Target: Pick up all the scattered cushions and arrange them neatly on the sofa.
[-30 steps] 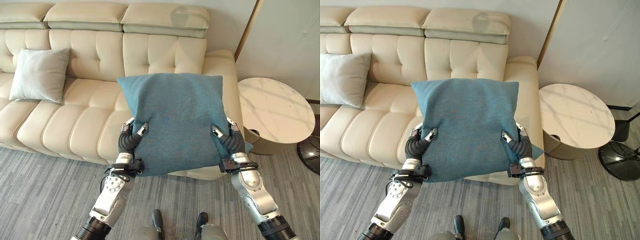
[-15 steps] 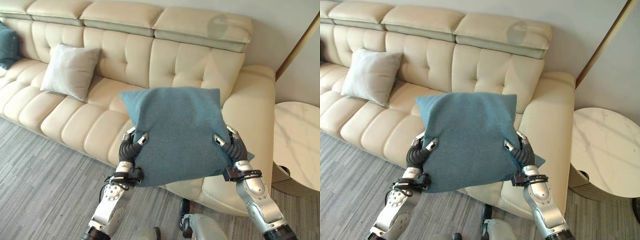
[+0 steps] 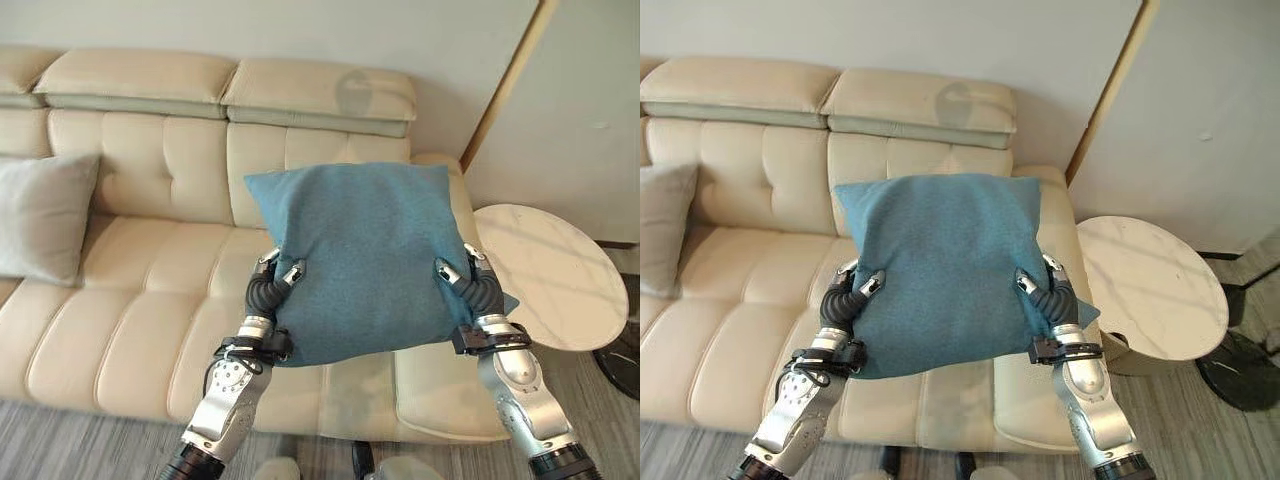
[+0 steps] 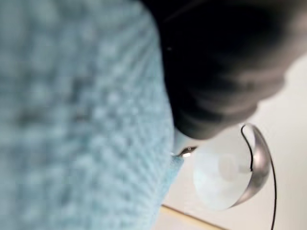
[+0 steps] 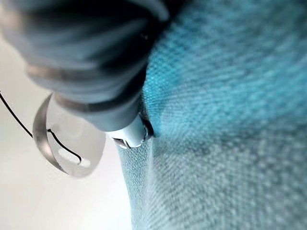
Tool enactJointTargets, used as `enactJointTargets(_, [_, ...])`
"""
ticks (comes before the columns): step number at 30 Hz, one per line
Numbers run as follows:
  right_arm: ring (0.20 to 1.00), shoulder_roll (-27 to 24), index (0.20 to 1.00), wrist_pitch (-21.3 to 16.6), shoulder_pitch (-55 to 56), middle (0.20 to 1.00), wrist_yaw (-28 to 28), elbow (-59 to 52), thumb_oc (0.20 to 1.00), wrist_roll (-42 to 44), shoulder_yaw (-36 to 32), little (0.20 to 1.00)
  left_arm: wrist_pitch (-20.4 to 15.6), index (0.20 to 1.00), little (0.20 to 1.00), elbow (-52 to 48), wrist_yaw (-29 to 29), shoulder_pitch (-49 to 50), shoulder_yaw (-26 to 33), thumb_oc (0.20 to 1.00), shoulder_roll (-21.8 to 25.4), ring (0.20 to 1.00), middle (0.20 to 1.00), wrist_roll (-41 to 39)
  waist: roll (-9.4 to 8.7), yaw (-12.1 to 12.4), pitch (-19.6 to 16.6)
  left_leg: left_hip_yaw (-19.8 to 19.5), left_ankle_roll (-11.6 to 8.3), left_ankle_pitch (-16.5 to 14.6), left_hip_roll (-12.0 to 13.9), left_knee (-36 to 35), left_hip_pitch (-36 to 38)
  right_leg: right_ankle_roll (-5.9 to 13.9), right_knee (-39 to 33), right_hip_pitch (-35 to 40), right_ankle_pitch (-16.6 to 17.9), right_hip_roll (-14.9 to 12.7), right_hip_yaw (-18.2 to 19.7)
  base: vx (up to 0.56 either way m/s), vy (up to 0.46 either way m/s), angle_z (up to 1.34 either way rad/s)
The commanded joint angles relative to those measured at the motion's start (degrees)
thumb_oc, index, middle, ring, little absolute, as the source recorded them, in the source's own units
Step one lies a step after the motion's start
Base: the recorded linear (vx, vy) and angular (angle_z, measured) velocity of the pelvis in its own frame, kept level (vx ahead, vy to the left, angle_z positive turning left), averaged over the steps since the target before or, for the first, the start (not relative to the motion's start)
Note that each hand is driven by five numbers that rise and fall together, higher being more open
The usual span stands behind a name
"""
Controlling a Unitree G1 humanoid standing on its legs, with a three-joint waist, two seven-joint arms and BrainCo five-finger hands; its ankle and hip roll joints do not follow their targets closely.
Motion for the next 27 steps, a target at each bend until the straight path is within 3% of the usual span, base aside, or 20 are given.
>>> enactJointTargets(1, [0.200,3.45,0.200,-5.55,-9.11,0.200,2.48,-2.78,0.200,-4.25,3.68,0.200,-4.68,0.200,0.200,-4.57,-2.10,-4.21,-1.29,0.200,-0.68,0.200,0.200,4.64,-0.63,2.87,-2.92,3.05,0.30,-10.96,0.24,6.23,0.13,4.61,2.24,-2.10,-2.47,-2.85,0.01,0.07,0.144,-0.46])
enactJointTargets(3, [0.200,4.20,0.200,-5.20,-11.44,0.200,1.74,-1.34,0.200,-6.10,4.79,0.200,-5.28,0.200,0.200,-4.12,-0.55,-4.55,0.41,0.200,-0.22,0.200,0.200,5.87,-0.27,3.62,-2.71,4.60,0.97,-11.61,-0.09,6.63,0.15,5.07,3.06,-3.25,-2.15,-3.50,-0.49,0.06,0.140,-0.54])
enactJointTargets(6, [0.200,6.25,0.200,-4.91,-17.09,0.200,0.42,1.27,0.200,-9.07,7.89,0.200,-6.54,0.200,0.200,-1.84,2.15,-6.31,2.95,0.200,0.53,0.200,0.200,7.72,0.45,5.25,-1.91,7.63,1.39,-12.12,-0.13,6.58,-0.35,6.04,2.85,-5.90,-0.42,-5.44,-4.85,0.04,0.094,-0.84])
enactJointTargets(11, [0.200,7.97,0.200,-4.04,-32.13,0.200,-6.34,6.38,0.200,-14.88,12.13,0.200,-8.68,0.200,0.200,6.07,9.19,-21.06,1.30,0.200,0.52,0.200,0.200,9.90,1.26,5.18,1.64,7.17,1.18,-10.50,-0.99,8.03,-11.73,5.73,0.73,-14.98,2.65,-6.46,-4.84,-0.18,0.022,-0.08])
enactJointTargets(14, [0.200,7.85,0.200,-4.03,-54.42,0.200,-15.49,16.97,0.200,-19.01,11.15,0.200,-10.22,0.200,0.200,17.58,16.88,-44.18,-1.37,0.200,4.14,0.200,0.200,13.64,2.19,6.35,3.88,5.53,-0.04,-7.68,-1.30,7.98,-20.91,5.60,0.47,-23.62,4.20,-6.16,-4.86,-0.17,-0.035,0.06])
enactJointTargets(17, [0.200,6.32,0.200,-4.59,-66.88,0.200,-20.63,22.97,0.200,-20.77,10.36,0.200,-10.79,0.200,0.200,26.00,20.71,-60.47,-3.91,0.200,6.77,0.200,0.200,14.84,2.87,7.08,5.14,4.29,-0.81,-5.75,-1.17,7.27,-25.67,5.90,0.28,-28.22,4.76,-5.98,-5.13,-0.12,-0.034,0.12])
enactJointTargets(18, [0.200,3.74,0.200,-4.17,-75.95,0.200,-23.36,27.04,0.200,-22.78,11.68,0.200,-11.53,0.200,0.200,31.64,22.89,-72.42,-5.44,0.200,7.56,0.200,0.200,14.92,3.44,7.19,6.09,3.19,-1.69,-3.89,-0.88,5.59,-29.35,6.31,-0.31,-31.89,5.25,-5.86,-5.49,-0.11,-0.024,0.17])
enactJointTargets(23, [0.200,0.97,0.200,-4.20,-83.94,0.200,-25.09,35.73,0.200,-21.33,15.30,0.200,-11.45,0.200,0.200,40.35,25.10,-83.47,-8.18,0.200,10.08,0.200,0.200,15.41,3.90,7.00,7.26,2.14,-2.65,-1.47,-0.82,2.99,-33.40,6.86,-1.00,-36.58,6.29,-5.57,-5.59,-0.07,-0.025,0.13])
enactJointTargets(24, [0.200,0.59,0.200,-4.24,-85.35,0.200,-24.49,40.31,0.200,-18.69,16.55,0.200,-11.16,0.489,0.489,43.50,25.80,-85.54,-8.41,0.489,10.77,0.489,0.489,14.70,3.84,6.76,7.82,1.76,-2.79,-0.56,-0.94,2.20,-35.12,7.05,-1.28,-38.37,6.83,-5.46,-5.66,-0.06,-0.021,0.08])
enactJointTargets(25, [0.404,0.58,0.404,-4.39,-85.56,0.404,-24.44,40.55,0.404,-18.57,16.61,0.404,-11.22,0.912,0.912,43.62,25.76,-85.68,-8.42,0.912,10.78,0.912,0.912,14.64,3.87,6.74,7.76,1.74,-2.79,-0.51,-0.95,2.17,-35.27,7.05,-1.27,-38.52,6.85,-5.47,-5.68,-0.05,-0.020,0.08])
enactJointTargets(26, [0.686,0.70,0.686,-4.15,-85.79,0.686,-23.40,43.59,0.686,-16.72,17.71,0.686,-10.93,1.000,1.000,44.98,25.53,-86.11,-8.43,1.000,10.90,1.000,1.000,13.46,3.91,6.73,8.23,1.65,-2.82,-0.10,-1.00,1.83,-36.13,7.20,-1.70,-39.24,7.19,-5.46,-5.88,-0.04,-0.019,0.04])
enactJointTargets(27, [1.000,0.67,1.000,-3.77,-85.87,1.000,-22.34,46.26,1.000,-14.78,18.76,1.000,-10.67,1.000,1.000,46.99,24.95,-86.65,-8.75,1.000,10.46,1.000,1.000,12.09,3.87,6.70,8.73,1.52,-2.98,0.45,-0.92,1.67,-36.68,7.31,-1.89,-39.68,7.41,-5.47,-6.03,-0.05,-0.033,0.04])
